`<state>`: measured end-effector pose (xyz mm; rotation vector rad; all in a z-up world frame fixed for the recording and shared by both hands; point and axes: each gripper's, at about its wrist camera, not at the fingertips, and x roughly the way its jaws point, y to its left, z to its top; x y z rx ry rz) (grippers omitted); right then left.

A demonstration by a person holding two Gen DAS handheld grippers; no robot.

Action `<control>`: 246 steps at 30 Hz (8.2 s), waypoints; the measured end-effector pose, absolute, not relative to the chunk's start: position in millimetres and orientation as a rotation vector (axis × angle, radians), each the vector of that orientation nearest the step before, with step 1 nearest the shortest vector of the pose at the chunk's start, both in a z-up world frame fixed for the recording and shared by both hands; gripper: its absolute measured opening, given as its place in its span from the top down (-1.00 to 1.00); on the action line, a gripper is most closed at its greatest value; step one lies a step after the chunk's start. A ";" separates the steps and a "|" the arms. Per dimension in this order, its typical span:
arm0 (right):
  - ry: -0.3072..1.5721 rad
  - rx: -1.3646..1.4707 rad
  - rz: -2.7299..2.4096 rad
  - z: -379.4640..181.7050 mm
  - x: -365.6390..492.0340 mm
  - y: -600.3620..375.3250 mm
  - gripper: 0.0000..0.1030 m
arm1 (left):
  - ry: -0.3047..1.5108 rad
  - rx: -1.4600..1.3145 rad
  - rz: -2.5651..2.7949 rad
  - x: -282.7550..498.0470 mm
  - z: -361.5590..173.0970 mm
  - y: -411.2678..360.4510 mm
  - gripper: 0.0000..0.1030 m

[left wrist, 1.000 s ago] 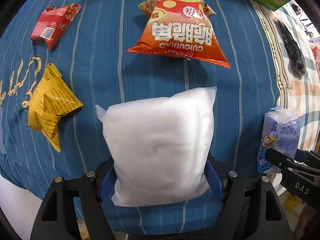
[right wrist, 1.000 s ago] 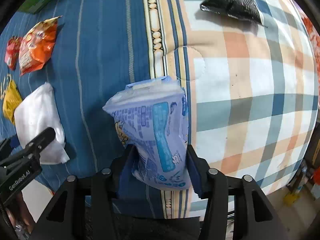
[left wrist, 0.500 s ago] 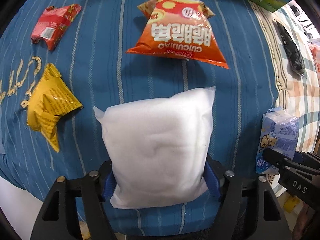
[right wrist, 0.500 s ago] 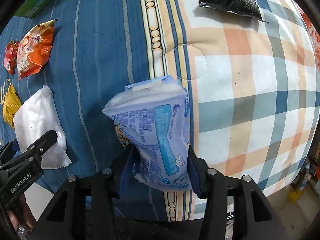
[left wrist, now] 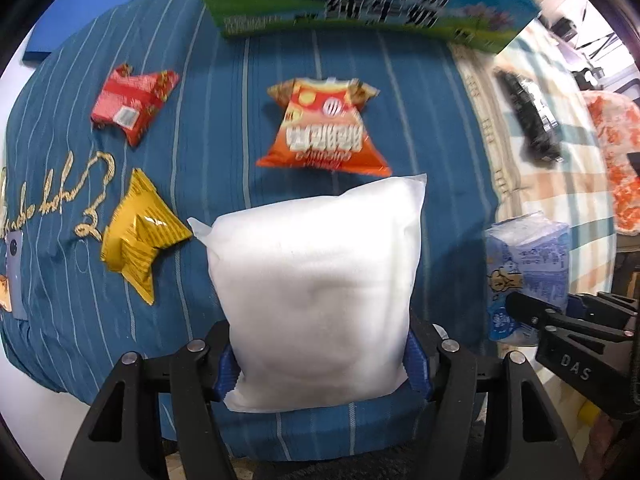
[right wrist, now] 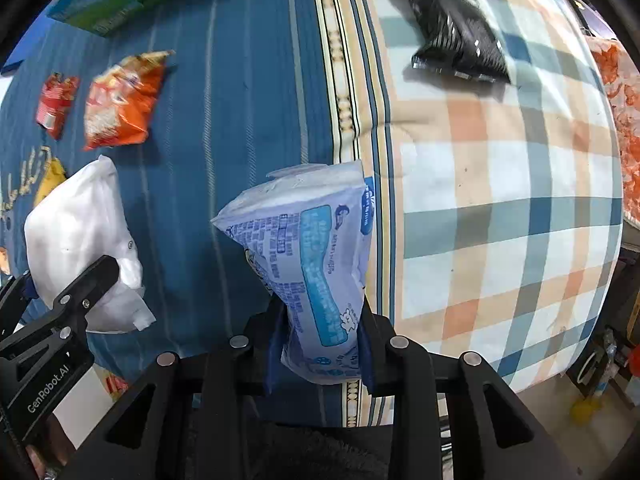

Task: Organize soft objects
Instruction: 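Carry the white pouch and blue wipe pack with both tools into the box, then open the left tool and right tool, releasing both packs in the box, then grasp the yellow snack bag with the left tool while the right tool grasps the panda bag, then carry the yellow bag and panda bag with both tools into the box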

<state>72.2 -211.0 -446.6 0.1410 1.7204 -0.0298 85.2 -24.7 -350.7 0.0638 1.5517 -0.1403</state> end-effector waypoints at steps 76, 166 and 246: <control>1.494 0.214 0.056 -409.8 507.2 -261.9 0.36 | 1.508 0.017 -0.206 508.7 -351.8 -87.9 -0.25; 1.721 0.308 0.124 -433.6 218.2 -93.9 -0.96 | 1.627 -0.338 0.193 164.2 -349.1 173.5 -0.99; 1.655 0.115 0.118 -398.1 168.1 -156.9 0.19 | 1.547 -0.091 -0.173 150.4 -313.2 -19.9 0.05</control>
